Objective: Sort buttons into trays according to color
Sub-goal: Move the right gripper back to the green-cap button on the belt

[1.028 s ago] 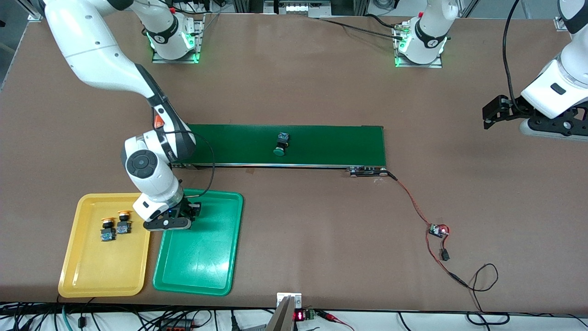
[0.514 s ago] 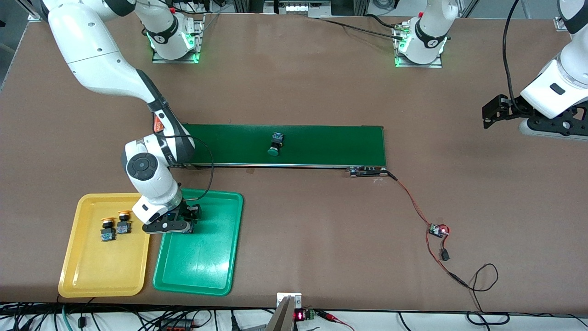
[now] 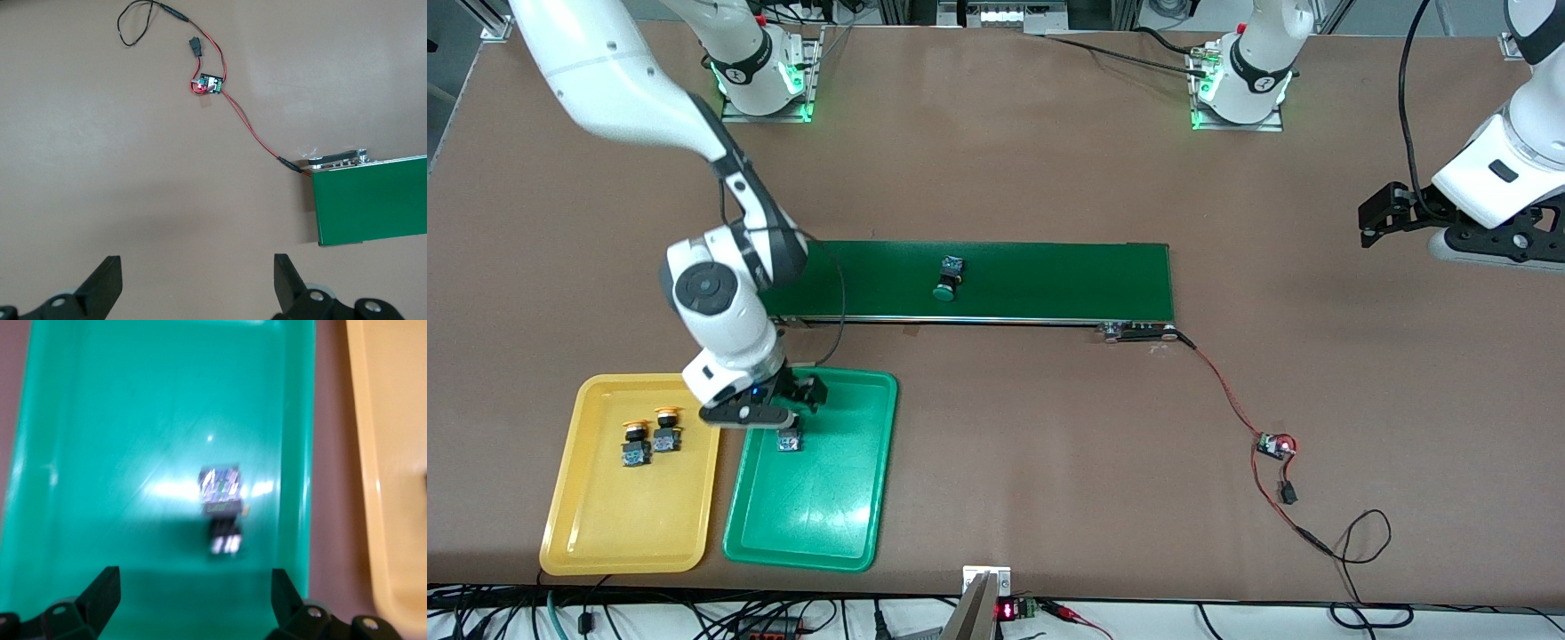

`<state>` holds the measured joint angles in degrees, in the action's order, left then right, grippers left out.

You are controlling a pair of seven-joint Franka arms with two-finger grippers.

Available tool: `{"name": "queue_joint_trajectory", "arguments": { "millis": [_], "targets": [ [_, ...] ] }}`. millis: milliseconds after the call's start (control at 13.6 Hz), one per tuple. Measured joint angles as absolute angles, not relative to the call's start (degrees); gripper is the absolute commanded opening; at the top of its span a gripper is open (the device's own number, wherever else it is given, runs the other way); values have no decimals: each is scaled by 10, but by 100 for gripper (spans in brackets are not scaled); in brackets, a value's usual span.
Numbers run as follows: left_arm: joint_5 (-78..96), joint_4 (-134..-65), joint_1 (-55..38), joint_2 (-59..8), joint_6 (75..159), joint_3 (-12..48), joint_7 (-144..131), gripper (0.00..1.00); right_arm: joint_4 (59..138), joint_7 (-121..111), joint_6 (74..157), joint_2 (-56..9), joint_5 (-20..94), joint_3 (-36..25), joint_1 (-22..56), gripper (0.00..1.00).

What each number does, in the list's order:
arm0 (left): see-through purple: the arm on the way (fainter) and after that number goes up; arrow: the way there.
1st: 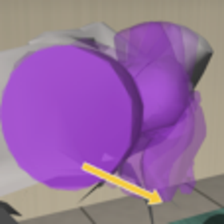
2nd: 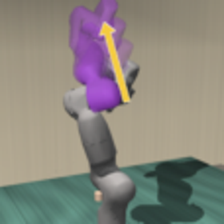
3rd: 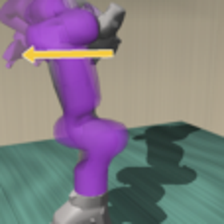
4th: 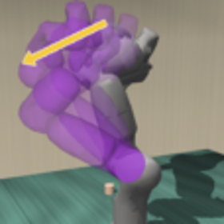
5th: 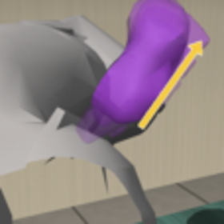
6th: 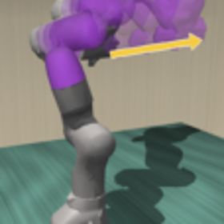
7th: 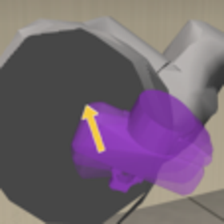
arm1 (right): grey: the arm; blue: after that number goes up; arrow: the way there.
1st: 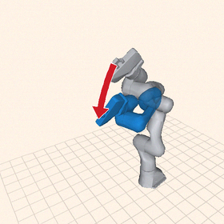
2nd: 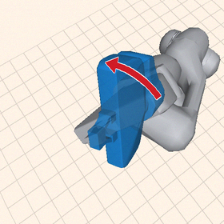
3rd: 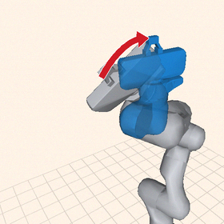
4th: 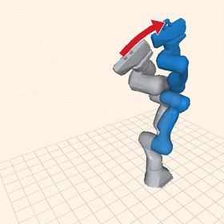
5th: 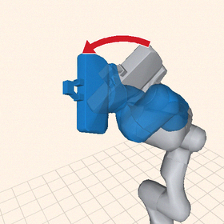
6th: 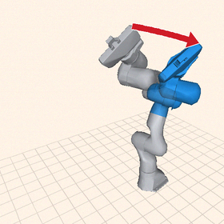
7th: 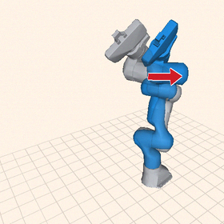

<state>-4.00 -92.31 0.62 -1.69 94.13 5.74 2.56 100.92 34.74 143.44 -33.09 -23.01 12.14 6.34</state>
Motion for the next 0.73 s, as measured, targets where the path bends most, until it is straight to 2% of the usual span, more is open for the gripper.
{"name": "queue_joint_trajectory", "arguments": {
  "millis": [367,735],
  "targets": [
    [-40,-923,6,-17,941,57,26,100,1161,427,1387,-195,-154,200,66,100],
    [-40,-923,6,-17,940,57,26,100,1233,524,1383,-133,-147,256,65,100]
  ]
}}
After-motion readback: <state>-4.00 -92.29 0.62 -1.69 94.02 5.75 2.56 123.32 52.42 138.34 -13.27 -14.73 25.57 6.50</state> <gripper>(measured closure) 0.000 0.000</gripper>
